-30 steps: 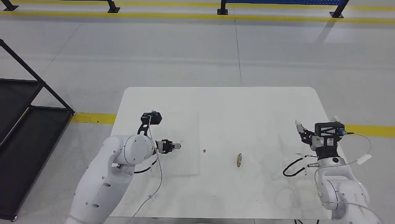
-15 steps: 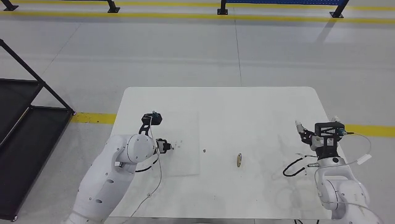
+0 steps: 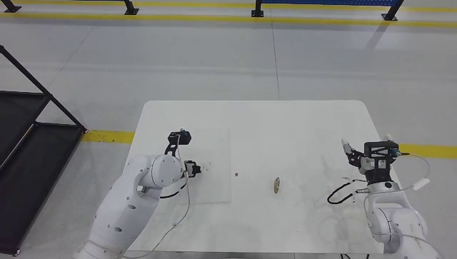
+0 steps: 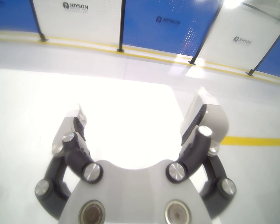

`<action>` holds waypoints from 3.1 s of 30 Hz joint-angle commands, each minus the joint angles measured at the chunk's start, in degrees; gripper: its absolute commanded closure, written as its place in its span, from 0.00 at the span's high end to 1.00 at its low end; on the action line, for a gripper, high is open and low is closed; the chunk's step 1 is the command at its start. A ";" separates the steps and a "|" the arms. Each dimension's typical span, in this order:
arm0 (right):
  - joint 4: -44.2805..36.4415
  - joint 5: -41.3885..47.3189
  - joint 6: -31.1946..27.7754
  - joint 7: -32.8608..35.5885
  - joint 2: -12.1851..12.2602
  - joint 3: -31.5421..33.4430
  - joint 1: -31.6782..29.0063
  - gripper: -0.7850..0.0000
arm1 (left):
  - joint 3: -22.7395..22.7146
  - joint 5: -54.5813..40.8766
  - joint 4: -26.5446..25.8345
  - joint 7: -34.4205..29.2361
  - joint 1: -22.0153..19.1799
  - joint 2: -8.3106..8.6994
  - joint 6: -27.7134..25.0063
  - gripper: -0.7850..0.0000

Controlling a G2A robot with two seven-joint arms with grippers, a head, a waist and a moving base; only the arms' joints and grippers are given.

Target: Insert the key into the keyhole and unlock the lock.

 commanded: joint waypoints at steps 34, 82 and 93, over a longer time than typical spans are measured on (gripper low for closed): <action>0.00 0.00 0.00 0.00 0.00 0.00 0.00 1.00 | -3.92 -3.90 -9.53 1.11 2.21 0.77 -0.98 0.00; -0.30 -0.14 -0.58 0.06 -0.01 -0.38 0.00 1.00 | -28.18 -81.60 17.58 -16.44 2.23 2.22 -28.37 0.00; -11.85 -10.20 -4.31 26.50 -0.77 -14.19 3.96 1.00 | -28.18 -81.60 17.58 -16.44 2.23 2.22 -28.37 0.00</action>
